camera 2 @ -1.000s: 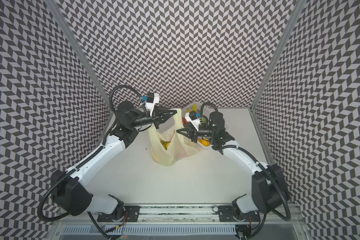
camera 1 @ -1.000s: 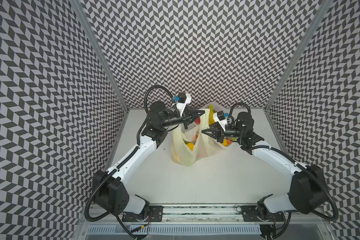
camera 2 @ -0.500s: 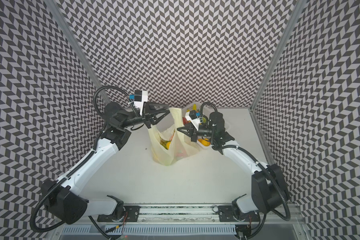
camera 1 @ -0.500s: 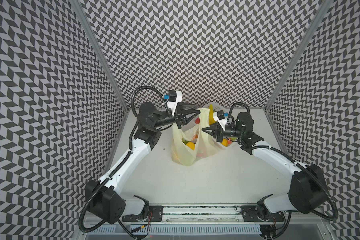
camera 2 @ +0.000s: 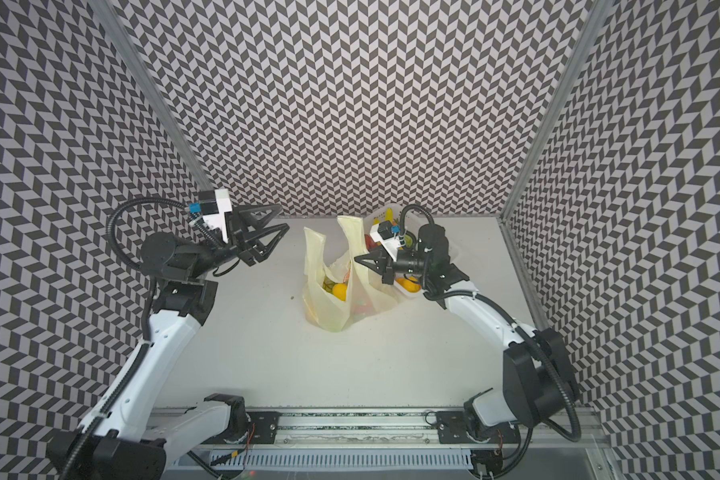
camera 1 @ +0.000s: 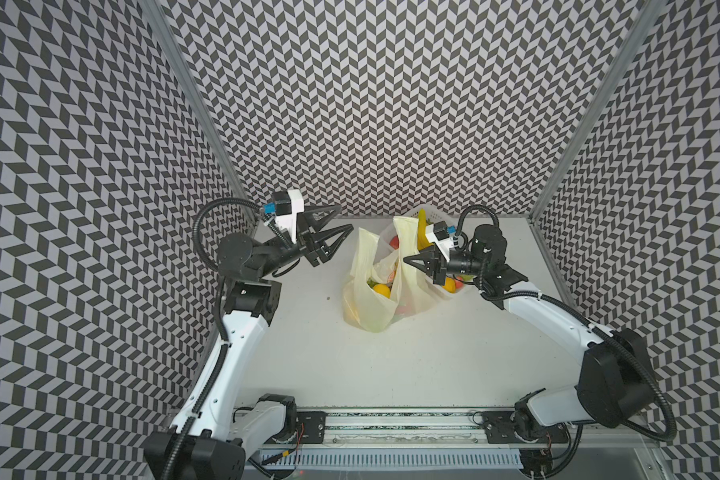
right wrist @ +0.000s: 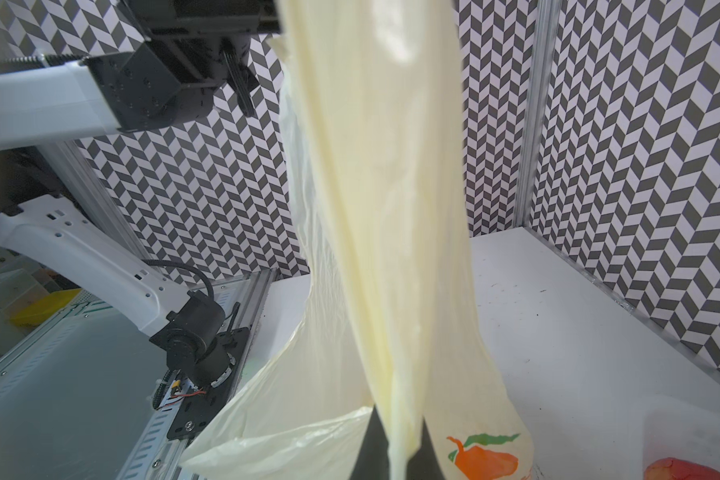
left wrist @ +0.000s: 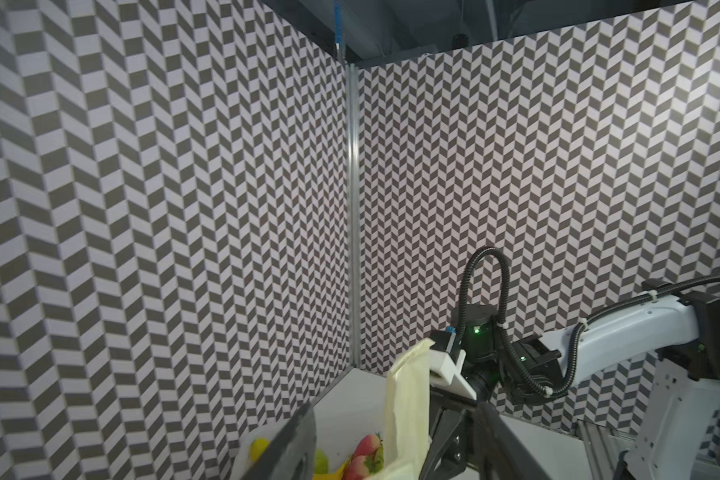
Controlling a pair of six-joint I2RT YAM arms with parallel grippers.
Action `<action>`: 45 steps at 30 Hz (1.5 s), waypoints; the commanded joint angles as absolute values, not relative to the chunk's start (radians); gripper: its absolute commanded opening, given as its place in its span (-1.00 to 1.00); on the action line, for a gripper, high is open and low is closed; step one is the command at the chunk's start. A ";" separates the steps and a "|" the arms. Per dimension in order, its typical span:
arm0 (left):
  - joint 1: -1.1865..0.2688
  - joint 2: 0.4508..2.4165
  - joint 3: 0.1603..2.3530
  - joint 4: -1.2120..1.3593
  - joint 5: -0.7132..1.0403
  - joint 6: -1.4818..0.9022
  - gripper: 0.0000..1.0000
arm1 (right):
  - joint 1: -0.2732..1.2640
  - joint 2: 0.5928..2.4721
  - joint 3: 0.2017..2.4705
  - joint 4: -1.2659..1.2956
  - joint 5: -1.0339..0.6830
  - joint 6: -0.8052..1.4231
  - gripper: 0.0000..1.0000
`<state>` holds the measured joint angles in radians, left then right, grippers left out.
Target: Place the fake fruits into the plastic bag and tie a complex knot
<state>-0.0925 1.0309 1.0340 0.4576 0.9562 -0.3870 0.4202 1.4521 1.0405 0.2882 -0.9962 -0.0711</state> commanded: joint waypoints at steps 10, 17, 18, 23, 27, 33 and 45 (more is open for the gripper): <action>-0.060 0.869 0.578 0.564 0.930 -0.327 0.71 | 0.416 1.398 1.031 0.322 -0.999 -0.095 -1.00; -0.069 0.993 0.550 0.687 0.946 -0.351 0.77 | 0.416 1.391 1.034 0.320 -1.003 -0.092 -1.00; -0.069 1.007 0.548 0.711 0.946 -0.361 0.77 | 0.416 1.391 1.034 0.321 -1.004 -0.092 -1.00; -0.093 1.083 0.555 0.819 0.955 -0.376 0.78 | 0.416 1.392 1.035 0.319 -1.008 -0.092 -1.00; -0.127 1.134 0.568 0.844 0.943 -0.331 0.79 | 0.416 1.390 1.037 0.317 -1.008 -0.092 -1.00; -0.169 1.211 0.601 0.911 0.972 -0.316 0.80 | 0.417 1.391 1.039 0.322 -1.015 -0.083 -1.00; -0.206 1.341 0.678 0.928 1.020 -0.284 0.17 | 0.417 1.389 1.040 0.322 -1.022 -0.082 -1.00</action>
<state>-0.2050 1.3251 0.6529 0.8680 0.9817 -0.2760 0.4202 1.4254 1.0370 0.2764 -1.0000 -0.0780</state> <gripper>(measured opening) 0.605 0.047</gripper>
